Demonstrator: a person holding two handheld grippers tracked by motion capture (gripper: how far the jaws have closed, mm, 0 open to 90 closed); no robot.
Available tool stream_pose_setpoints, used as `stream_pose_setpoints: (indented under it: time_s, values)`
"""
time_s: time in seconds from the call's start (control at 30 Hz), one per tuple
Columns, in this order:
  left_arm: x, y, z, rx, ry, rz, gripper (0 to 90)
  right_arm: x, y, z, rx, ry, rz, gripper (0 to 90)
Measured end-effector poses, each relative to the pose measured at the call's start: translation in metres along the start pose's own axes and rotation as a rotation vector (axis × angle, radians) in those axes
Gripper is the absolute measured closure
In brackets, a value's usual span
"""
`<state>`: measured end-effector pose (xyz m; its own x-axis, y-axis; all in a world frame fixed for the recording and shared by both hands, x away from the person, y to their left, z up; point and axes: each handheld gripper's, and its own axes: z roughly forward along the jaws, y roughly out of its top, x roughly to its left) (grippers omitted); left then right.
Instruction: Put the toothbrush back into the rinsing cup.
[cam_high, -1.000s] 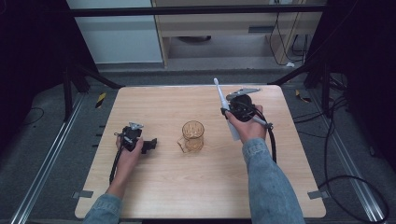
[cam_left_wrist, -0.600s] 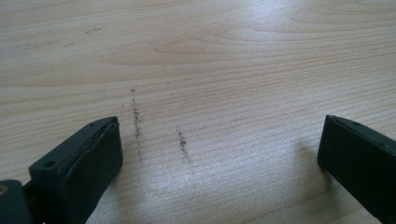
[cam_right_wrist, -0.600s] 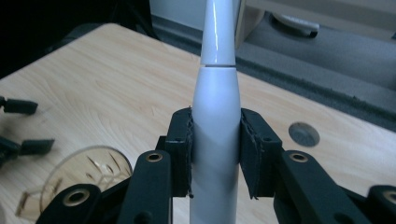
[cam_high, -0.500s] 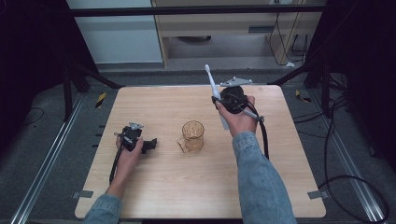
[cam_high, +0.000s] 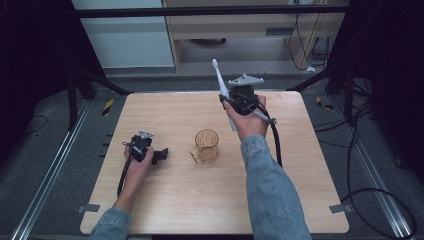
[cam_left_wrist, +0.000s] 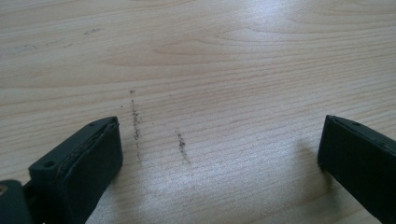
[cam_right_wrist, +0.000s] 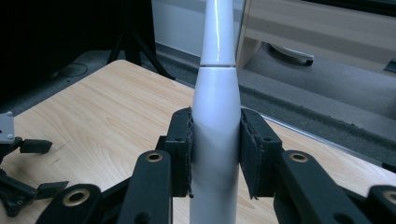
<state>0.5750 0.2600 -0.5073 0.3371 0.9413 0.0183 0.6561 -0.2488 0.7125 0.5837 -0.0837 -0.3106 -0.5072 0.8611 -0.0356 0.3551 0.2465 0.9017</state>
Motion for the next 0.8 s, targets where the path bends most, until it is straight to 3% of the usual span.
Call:
stream_pose_setpoints:
  time_s: [0.8]
  values:
    - [0.000,0.000,0.000,-0.001,0.000,0.000,0.0,0.033,0.006,0.009,-0.104,0.057,-0.001,66.9]
